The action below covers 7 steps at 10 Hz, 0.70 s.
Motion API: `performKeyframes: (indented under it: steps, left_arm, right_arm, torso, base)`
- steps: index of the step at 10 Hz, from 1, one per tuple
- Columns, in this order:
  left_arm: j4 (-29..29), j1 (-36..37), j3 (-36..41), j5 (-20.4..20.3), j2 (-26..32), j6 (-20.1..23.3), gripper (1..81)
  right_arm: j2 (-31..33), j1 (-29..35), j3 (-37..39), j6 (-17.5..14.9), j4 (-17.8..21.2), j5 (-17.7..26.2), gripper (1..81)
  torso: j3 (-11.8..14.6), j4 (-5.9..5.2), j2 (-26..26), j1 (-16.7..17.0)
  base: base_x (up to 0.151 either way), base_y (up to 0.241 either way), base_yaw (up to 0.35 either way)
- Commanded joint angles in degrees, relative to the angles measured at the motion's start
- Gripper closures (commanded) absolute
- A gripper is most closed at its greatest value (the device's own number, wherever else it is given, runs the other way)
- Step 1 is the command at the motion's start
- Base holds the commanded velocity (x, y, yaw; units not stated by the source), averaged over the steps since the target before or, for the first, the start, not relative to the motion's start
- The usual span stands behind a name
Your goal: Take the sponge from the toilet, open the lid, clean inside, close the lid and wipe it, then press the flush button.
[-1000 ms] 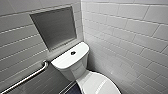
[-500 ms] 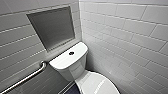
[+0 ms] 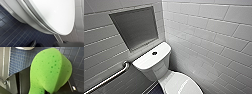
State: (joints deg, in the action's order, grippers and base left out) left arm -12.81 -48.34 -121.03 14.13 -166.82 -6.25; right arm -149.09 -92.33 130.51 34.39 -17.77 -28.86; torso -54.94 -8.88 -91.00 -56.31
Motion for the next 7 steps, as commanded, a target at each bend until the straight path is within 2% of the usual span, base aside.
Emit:
performKeyframes:
  steps: [1, 2, 4, 7]
  left_arm:
    - [-6.2, 6.2, 0.8, 2.5, -1.0, -0.1, 1.0]
    - [-8.5, 6.5, -1.4, 2.5, -2.3, -0.1, 1.0]
    - [-9.2, 6.9, -6.3, 2.6, -5.6, -0.1, 1.0]
    - [-9.3, 7.9, -7.1, 2.6, -7.5, -0.1, 1.0]
  right_arm:
    - [1.0, 0.1, -0.2, 0.1, -1.3, 2.4, 81.1]
    - [1.0, 0.2, -0.1, 0.1, -1.0, 2.4, 81.1]
    - [0.8, 0.3, 0.6, 0.1, -0.6, 2.3, 81.1]
    - [0.5, 0.8, 0.7, 0.1, -0.7, 2.4, 81.1]
  torso:
    - [0.0, 0.00, 0.0, 0.0]
    - [0.0, 0.00, 0.0, 0.0]
    - [0.0, 0.00, 0.0, 0.0]
    - [0.0, 0.00, 0.0, 0.0]
  base:
    - [0.000, 0.000, 0.000]
    - [0.000, 0.000, 0.000]
    - [0.000, 0.000, 0.000]
    - [0.000, 0.000, 0.000]
